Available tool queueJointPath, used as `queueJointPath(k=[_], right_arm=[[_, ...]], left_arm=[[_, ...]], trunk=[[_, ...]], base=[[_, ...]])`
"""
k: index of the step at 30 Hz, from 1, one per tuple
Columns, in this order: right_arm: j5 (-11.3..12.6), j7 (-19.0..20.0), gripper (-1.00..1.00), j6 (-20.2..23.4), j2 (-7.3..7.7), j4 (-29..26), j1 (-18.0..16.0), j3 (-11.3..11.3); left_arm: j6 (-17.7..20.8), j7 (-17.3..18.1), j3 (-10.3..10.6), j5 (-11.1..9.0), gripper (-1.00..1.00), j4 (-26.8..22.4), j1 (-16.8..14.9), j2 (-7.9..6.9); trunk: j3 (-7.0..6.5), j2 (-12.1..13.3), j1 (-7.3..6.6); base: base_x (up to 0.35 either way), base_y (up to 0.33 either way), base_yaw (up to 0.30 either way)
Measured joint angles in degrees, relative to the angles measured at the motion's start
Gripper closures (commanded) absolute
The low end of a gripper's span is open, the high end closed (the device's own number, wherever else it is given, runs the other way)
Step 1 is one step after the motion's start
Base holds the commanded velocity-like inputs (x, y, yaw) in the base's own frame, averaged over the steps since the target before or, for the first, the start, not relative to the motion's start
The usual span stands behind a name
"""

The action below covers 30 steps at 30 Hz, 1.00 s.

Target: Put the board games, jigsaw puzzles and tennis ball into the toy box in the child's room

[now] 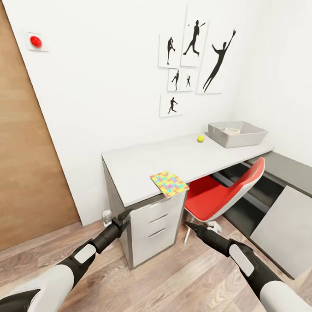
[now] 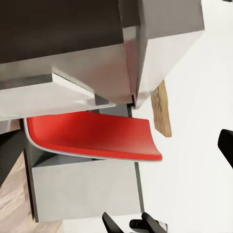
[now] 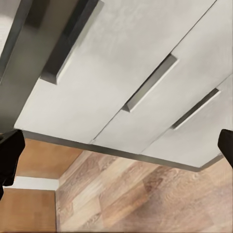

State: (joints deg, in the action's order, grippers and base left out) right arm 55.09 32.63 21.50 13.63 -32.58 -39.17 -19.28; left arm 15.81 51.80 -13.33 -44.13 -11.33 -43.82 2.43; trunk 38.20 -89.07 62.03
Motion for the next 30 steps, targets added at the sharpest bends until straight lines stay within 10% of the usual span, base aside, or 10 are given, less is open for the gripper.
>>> queueJointPath(k=[30], right_arm=[[0.00, 0.00, -1.00, 0.01, 0.01, 0.74, -0.04, 0.04]], left_arm=[[-0.31, -0.62, 0.21, 0.74, -1.00, -0.02, 0.00, 0.61]], trunk=[[0.00, 0.00, 0.00]], base=[[-0.046, 0.000, 0.168]])
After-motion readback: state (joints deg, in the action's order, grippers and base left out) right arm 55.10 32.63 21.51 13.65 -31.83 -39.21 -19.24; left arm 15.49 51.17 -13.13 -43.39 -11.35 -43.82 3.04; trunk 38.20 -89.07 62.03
